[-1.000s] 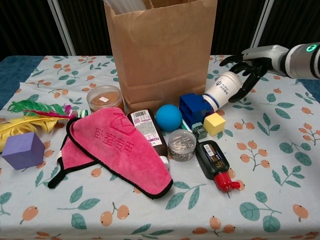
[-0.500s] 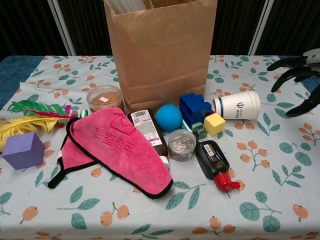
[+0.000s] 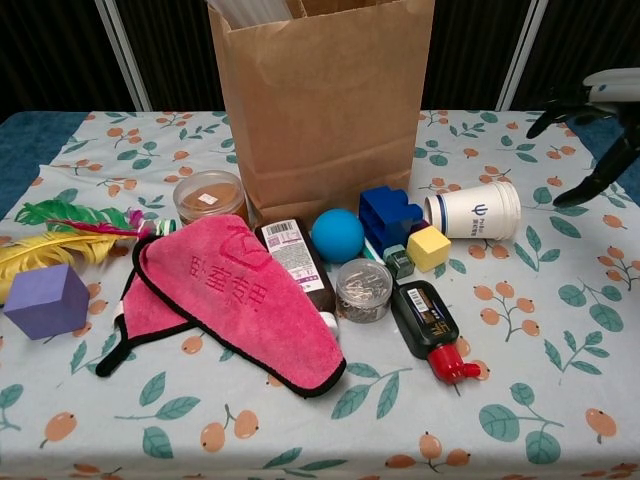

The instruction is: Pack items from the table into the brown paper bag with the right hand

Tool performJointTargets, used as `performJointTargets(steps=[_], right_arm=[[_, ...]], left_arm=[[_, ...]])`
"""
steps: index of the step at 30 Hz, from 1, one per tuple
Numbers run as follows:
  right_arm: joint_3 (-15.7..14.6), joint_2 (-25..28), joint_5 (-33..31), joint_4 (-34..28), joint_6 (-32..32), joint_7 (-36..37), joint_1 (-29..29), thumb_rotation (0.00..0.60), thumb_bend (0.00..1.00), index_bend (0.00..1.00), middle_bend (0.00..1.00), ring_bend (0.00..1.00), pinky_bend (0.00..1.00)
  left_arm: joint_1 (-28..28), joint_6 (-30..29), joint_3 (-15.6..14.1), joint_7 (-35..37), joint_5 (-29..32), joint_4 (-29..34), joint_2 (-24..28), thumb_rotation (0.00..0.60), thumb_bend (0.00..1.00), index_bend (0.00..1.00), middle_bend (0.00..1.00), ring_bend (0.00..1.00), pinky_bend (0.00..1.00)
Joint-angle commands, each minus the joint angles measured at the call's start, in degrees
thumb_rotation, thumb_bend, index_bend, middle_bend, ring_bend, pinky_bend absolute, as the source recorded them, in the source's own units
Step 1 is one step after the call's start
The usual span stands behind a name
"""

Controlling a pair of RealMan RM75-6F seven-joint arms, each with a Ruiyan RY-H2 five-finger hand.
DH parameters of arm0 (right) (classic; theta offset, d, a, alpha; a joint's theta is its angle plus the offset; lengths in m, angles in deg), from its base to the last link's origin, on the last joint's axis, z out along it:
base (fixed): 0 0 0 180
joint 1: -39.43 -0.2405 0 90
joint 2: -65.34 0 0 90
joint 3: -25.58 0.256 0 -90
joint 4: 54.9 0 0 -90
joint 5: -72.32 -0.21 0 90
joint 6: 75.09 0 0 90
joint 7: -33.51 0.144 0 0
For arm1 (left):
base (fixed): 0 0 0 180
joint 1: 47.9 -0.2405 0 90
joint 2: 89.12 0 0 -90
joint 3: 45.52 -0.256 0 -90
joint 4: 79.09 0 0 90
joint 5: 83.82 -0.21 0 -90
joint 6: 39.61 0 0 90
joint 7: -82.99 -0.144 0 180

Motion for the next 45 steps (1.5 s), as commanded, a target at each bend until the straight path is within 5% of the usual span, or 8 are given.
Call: performJointTargets(steps=[1, 12, 27, 38, 45], right_arm=[[-0.7, -4.5, -2.0, 6.7, -4.1, -6.0, -5.9, 0.600, 0.00, 0.00, 0.11, 0.00, 0.00], [-5.9, -13.8, -7.9, 11.8, 2.6, -24.2, -12.2, 0.600, 0.00, 0.00, 0.15, 0.00, 0.00], [-7.2, -20.1, -10.5, 17.7, 4.9, -28.5, -12.1, 0.600, 0.00, 0.09, 0.31, 0.13, 0.07], [-6.0, -17.6, -3.5, 14.7, 10.5, -24.4, -8.0, 0.600, 0.12, 0.25, 0.43, 0.25, 0.21], [-3.1, -7.6, 4.2, 2.2, 17.4, -20.1, -4.6, 0.600, 0.13, 0.26, 0.43, 0.25, 0.22]], left_arm=[[-0.2, -0.1, 0.2, 0.2, 0.4, -0.1, 0.2, 0.340, 0.00, 0.06, 0.07, 0.03, 0.07], [-0.2, -0.1, 0.5, 1.2, 0.8, -1.1, -0.2, 0.342, 0.00, 0.06, 0.07, 0.03, 0.07], [-0.7, -0.3, 0.5, 1.9, 1.2, -1.8, -0.5, 0.344, 0.00, 0.06, 0.07, 0.03, 0.07], [-0.8, -1.0, 0.5, 1.8, 0.6, -1.3, -0.5, 0.340, 0.00, 0.06, 0.07, 0.03, 0.07], [-0.8, -1.3, 0.3, 1.3, -0.1, -0.1, -0.1, 0.339, 0.00, 0.06, 0.07, 0.03, 0.07]])
